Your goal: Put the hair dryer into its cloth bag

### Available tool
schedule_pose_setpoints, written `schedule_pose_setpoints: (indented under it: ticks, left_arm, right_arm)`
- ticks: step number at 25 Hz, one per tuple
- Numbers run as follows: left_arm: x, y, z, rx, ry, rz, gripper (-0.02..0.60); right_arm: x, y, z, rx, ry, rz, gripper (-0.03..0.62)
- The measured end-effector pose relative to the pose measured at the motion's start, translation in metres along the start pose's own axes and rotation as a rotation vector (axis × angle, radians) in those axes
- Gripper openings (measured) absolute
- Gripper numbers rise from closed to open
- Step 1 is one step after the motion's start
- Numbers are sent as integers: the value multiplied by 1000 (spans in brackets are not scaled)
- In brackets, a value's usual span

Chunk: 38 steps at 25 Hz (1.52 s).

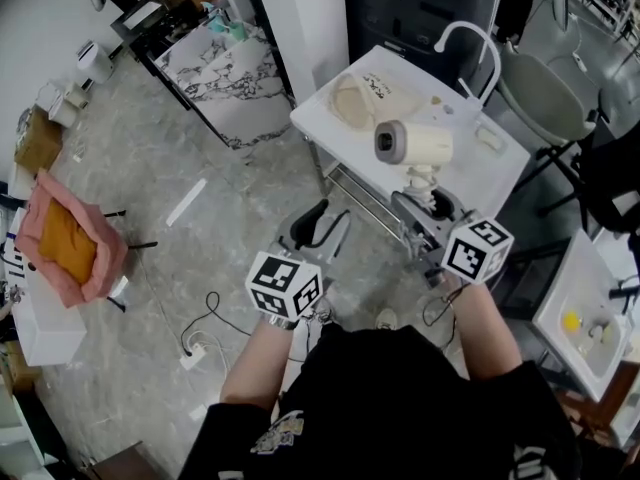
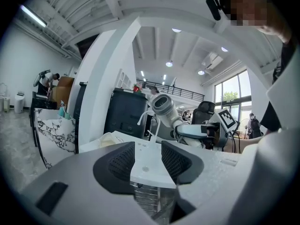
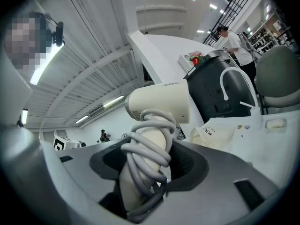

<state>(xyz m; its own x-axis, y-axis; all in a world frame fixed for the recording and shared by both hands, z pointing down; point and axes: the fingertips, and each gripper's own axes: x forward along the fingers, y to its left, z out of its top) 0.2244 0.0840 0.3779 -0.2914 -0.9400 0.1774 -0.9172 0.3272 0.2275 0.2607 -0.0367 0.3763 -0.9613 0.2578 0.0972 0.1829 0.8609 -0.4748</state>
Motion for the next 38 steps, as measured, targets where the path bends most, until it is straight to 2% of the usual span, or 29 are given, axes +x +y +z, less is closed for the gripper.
schedule_pose_setpoints:
  ticks: [23, 30, 38]
  left_arm:
    - [-44, 113, 20, 5, 1, -100, 175]
    - [-53, 133, 25, 16, -6, -117, 175]
    - [-39, 145, 30, 9, -10, -129, 175]
  right_arm:
    - [87, 38, -6, 22, -59, -143, 242]
    - [101, 47, -7, 16, -69, -171, 242]
    - [114, 39, 3, 7, -72, -180, 242]
